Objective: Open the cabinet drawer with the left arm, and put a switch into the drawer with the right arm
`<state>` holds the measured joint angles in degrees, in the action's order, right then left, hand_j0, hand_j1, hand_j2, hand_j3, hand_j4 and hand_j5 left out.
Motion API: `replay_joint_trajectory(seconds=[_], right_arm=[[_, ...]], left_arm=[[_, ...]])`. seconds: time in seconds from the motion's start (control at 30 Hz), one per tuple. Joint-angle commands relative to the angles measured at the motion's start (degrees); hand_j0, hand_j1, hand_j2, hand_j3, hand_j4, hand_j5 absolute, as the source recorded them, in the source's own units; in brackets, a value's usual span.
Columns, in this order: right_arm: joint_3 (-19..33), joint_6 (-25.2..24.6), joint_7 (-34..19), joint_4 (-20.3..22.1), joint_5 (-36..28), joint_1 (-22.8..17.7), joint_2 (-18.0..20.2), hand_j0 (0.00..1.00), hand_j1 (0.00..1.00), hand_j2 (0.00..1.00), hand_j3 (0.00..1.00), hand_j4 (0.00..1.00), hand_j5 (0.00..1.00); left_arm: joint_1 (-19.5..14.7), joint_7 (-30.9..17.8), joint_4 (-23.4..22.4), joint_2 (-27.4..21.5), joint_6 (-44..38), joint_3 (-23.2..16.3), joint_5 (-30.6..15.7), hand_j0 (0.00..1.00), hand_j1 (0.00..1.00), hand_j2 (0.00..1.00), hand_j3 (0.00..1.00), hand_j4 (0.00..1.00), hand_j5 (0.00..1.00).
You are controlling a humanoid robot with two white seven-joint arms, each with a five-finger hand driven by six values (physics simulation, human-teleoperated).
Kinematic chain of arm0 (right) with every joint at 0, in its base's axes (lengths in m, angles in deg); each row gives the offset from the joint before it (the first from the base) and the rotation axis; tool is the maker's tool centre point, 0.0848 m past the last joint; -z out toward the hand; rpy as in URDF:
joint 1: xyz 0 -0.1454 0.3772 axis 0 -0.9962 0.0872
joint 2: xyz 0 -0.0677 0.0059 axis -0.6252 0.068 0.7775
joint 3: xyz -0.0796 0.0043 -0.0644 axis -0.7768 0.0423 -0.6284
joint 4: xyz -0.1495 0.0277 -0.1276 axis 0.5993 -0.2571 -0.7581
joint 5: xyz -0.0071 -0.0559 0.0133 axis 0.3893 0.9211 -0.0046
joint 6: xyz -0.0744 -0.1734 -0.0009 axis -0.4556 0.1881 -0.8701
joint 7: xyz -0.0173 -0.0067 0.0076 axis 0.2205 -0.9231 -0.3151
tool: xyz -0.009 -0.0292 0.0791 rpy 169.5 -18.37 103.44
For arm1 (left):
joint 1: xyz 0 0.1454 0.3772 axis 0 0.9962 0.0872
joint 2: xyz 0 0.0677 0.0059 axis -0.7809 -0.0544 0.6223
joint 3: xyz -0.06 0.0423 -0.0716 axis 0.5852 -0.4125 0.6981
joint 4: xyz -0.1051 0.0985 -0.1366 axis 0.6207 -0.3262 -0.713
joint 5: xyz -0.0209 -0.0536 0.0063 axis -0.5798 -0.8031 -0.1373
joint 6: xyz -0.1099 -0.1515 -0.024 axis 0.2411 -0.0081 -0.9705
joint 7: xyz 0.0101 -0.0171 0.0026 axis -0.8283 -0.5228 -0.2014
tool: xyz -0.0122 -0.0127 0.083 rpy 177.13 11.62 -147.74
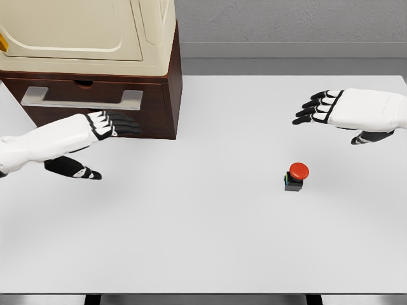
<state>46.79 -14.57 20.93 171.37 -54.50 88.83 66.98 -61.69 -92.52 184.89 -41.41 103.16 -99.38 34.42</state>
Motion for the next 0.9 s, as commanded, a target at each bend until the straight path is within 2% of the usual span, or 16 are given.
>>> replay_joint_trajectory(seconds=[0.0,0.1,0.17,0.23,0.27,0.3,0.33,0.4,0.47,0.5,0.53,0.57,0.63,0.7,0.8,0.87], right_arm=[[0.03,-0.15,0.03,0.04,-0.26,0.00,0.01,1.00,1.00,1.00,1.00,1.00,1.00],[-0.23,-0.15,0.03,0.12,-0.35,0.00,0.01,1.00,1.00,1.00,1.00,1.00,1.00],[-2.86,-0.15,0.03,0.56,-0.26,-0.62,0.10,1.00,1.00,1.00,1.00,1.00,1.00],[-4.89,-0.15,0.03,0.48,0.00,-0.53,0.19,1.00,1.00,1.00,1.00,1.00,1.00],[-5.15,-0.15,0.03,0.48,0.35,-0.62,0.19,1.00,1.00,1.00,1.00,1.00,1.00],[-5.51,-0.15,0.03,0.21,0.53,-0.62,0.19,1.00,1.00,1.00,1.00,1.00,1.00],[-5.42,-0.15,0.03,0.21,1.41,-0.53,0.10,1.00,1.00,1.00,1.00,1.00,1.00],[-5.24,-0.15,0.03,-0.32,2.55,-0.62,0.10,1.00,1.00,1.00,1.00,1.00,1.00],[-7.61,-0.15,0.03,-0.14,2.90,-0.62,0.10,1.00,1.00,1.00,1.00,1.00,1.00],[-8.23,-0.15,0.03,-0.14,2.90,-0.62,0.10,1.00,1.00,1.00,1.00,1.00,1.00],[-9.11,-0.15,0.03,-0.14,2.90,-0.53,0.19,1.00,1.00,1.00,1.00,1.00,1.00],[-9.20,-0.15,0.03,-0.14,2.99,-0.53,0.19,1.00,1.00,1.00,1.00,1.00,1.00],[-9.90,-0.15,0.03,-0.14,2.99,-0.53,0.10,1.00,1.00,1.00,1.00,1.00,1.00],[-10.08,-0.15,0.03,0.12,3.17,-0.53,-0.07,1.00,1.00,1.00,1.00,1.00,1.00],[-10.08,-0.15,0.03,0.21,3.26,-0.53,-1.04,1.00,1.00,1.00,1.00,1.00,1.00],[-10.08,-0.15,0.03,0.39,3.34,-0.44,-1.39,1.00,1.00,1.00,1.00,1.00,1.00]], left_arm=[[0.00,0.00,0.14,-0.94,-0.07,-0.05,-0.43,1.00,1.00,1.00,1.00,1.00,1.00],[-0.61,0.00,0.14,-1.55,-0.07,-0.05,-0.25,1.00,1.00,1.00,1.00,1.00,1.00],[-5.70,0.00,-0.04,-5.50,-0.07,-4.43,-0.16,1.00,1.00,1.00,1.00,1.00,1.00],[-9.84,0.35,-0.48,-5.77,-0.07,-7.95,-1.22,1.00,1.00,1.00,1.00,1.00,1.00],[-14.31,0.35,-0.48,-5.86,-0.07,-13.73,-4.63,1.00,1.00,1.00,1.00,1.00,1.00],[-20.82,0.09,-0.48,-6.65,-0.07,-20.95,-11.31,1.00,1.00,1.00,1.00,1.00,1.00],[-25.04,0.00,-0.56,-7.70,-0.07,-26.05,-17.03,1.00,1.00,1.00,1.00,1.00,1.00],[-28.12,0.53,-0.21,-9.02,-0.07,-28.53,-21.34,1.00,1.00,1.00,1.00,1.00,1.00],[-28.74,-0.27,0.05,-9.28,-0.07,-31.15,-33.62,1.00,1.00,1.00,1.00,1.00,1.00],[-29.09,-2.80,0.05,-9.55,-3.42,-31.60,-40.15,1.00,1.00,1.00,1.00,1.00,1.00],[-30.06,-9.39,0.14,-9.55,-10.27,-31.52,-43.84,1.00,1.00,1.00,1.00,1.00,1.00],[-31.20,-12.13,0.14,-9.81,-15.81,-31.43,-43.85,1.00,1.00,1.00,1.00,1.00,1.00],[-31.73,-12.31,0.14,-12.27,-21.62,-31.43,-43.41,1.00,1.00,1.00,1.00,1.00,1.00],[-31.64,-9.41,0.14,-12.10,-27.60,-31.51,-37.70,0.98,0.98,0.98,0.98,0.98,0.98],[-31.73,-5.98,0.05,-12.19,-30.50,-31.34,-32.86,0.89,0.89,0.89,0.89,0.89,0.89],[-31.73,-5.98,0.05,-12.19,-30.59,-30.90,-32.86,0.91,0.91,0.91,0.91,0.91,0.91]])
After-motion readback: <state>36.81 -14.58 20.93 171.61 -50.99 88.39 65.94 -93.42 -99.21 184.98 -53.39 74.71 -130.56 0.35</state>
